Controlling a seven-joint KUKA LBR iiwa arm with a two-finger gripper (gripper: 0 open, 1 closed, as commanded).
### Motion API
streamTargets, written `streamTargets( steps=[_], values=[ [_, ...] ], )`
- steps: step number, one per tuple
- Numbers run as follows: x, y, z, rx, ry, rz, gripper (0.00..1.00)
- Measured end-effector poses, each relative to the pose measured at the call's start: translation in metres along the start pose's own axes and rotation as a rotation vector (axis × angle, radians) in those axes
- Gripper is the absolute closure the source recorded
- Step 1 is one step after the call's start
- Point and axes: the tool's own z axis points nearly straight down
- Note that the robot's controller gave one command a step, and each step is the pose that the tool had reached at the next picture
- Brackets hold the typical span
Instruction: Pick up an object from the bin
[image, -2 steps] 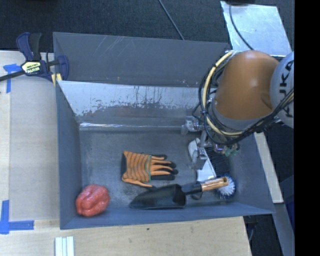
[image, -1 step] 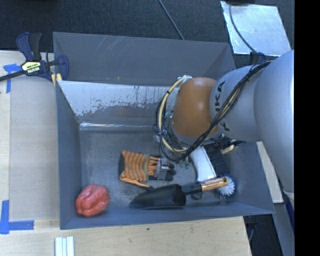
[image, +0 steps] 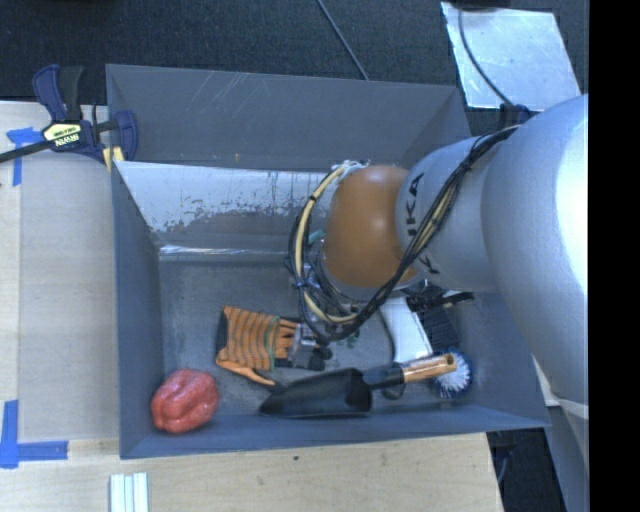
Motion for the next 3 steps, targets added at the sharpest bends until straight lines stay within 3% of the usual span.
streamTargets(
  steps=[1,2,3],
  values=[
    [-0.014,-0.022,0.001,0.002,0.005,-0.024,0.0],
    [-0.005,-0.005,0.0,-0.001,-0.002,-0.01,0.0],
    [-0.015,-0.017,-0.002,0.0,-0.008,-0.017,1.0]
  ],
)
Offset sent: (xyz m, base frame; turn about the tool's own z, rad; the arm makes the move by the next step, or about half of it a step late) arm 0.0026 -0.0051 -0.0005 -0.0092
